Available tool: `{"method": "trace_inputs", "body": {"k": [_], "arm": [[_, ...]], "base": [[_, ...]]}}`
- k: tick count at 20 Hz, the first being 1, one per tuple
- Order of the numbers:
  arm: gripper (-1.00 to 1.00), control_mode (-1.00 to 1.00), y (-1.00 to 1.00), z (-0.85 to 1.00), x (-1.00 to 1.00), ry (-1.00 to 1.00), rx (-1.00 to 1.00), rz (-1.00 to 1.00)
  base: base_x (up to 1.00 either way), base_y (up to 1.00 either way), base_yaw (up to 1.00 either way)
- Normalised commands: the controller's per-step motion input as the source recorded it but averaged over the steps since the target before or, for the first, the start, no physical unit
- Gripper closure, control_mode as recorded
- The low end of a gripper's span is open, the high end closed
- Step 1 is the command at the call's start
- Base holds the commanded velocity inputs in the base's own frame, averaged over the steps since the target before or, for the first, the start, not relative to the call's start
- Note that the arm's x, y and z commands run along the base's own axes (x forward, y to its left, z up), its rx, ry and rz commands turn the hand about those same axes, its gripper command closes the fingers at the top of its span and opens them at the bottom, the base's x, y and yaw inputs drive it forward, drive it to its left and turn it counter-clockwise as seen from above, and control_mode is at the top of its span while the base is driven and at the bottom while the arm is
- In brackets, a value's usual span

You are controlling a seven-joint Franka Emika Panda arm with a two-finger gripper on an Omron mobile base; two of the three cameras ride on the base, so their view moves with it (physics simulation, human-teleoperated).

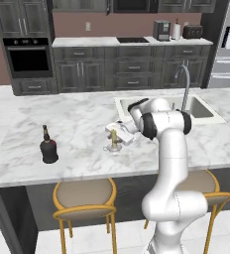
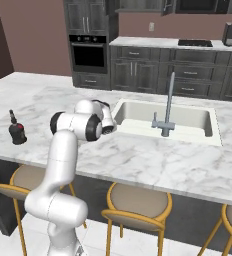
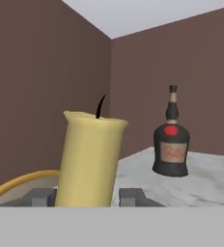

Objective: Get the candle and the liquor from the cabinet and move them to the dining counter.

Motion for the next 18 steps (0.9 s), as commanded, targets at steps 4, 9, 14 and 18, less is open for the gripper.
{"method": "trace_inputs", "body": {"k": [4, 9, 14, 18], "arm": [[1.0, -1.0, 0.04, -0.26, 0.25, -0.04, 0.0, 0.01], [1.0, -1.0, 0.01, -0.29, -0.06, -0.24, 0.0, 0.09], [1.0, -1.0, 0.0, -0.33, -0.23, -0.35, 0.0, 0.09], [1.0, -1.0, 0.0, -0.35, -0.11, -0.33, 0.0, 0.06]], "base": [[0.0, 0.0, 0.0], [0.0, 0.0, 0.0], [0.0, 0.0, 0.0], [0.0, 0.0, 0.0]]}}
